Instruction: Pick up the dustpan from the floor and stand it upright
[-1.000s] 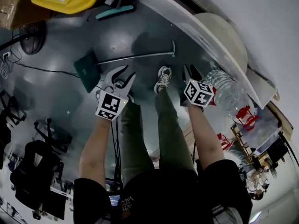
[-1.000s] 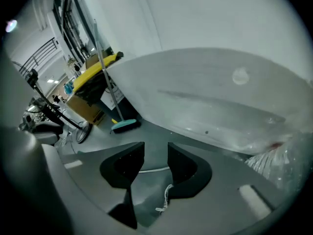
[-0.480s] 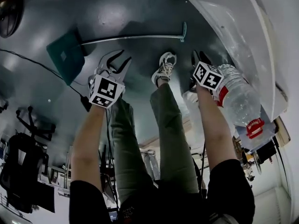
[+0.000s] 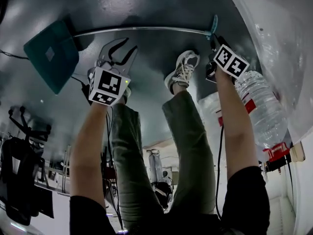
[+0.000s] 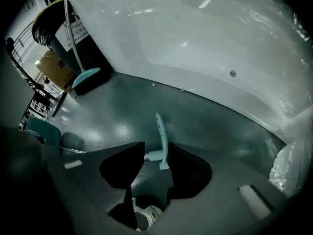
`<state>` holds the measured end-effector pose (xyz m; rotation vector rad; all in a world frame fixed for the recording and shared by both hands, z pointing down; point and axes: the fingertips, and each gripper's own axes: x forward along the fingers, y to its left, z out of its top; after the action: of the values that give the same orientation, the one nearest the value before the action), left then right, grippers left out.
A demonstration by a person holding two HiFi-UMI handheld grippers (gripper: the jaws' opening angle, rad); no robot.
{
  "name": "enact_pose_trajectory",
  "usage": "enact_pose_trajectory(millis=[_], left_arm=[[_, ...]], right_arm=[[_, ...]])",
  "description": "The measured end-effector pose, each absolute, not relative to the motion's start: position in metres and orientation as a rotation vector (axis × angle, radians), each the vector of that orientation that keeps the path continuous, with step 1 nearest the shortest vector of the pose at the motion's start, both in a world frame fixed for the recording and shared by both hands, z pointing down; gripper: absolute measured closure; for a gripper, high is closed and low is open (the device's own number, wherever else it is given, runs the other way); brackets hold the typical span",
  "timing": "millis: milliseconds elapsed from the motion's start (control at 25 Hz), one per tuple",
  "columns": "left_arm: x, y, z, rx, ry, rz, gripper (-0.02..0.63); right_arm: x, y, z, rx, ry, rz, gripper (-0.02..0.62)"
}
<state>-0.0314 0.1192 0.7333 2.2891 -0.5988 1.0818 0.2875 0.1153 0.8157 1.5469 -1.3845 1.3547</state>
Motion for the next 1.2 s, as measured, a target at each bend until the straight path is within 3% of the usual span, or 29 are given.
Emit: enact_pose_trajectory(millis=[520,560,680,1200], left_arm=[[-0.031,0.11,0.785,2.291,-0.575,1.087,0.463],[-0.032,0.111,0.785,2.286,-0.573,1.091,0.463],[-0.034,0.11,0.784,2.283,-0.565,1.099,0.463],[-0.033,0.079,0.714,2.306,-0.664,1.012,0.463]], right_arm=[[0.299,0.092,0.875,1.503,-1.363,1.28,0.459],[0.299,0.091,0.875,1.493,-1.359,1.267,0.522],[0.299,0.091,0.872,1.47,-1.357,1.23,0.531],[0.284,0.047,0.741,1.566,-1.539,0.957,0.531]])
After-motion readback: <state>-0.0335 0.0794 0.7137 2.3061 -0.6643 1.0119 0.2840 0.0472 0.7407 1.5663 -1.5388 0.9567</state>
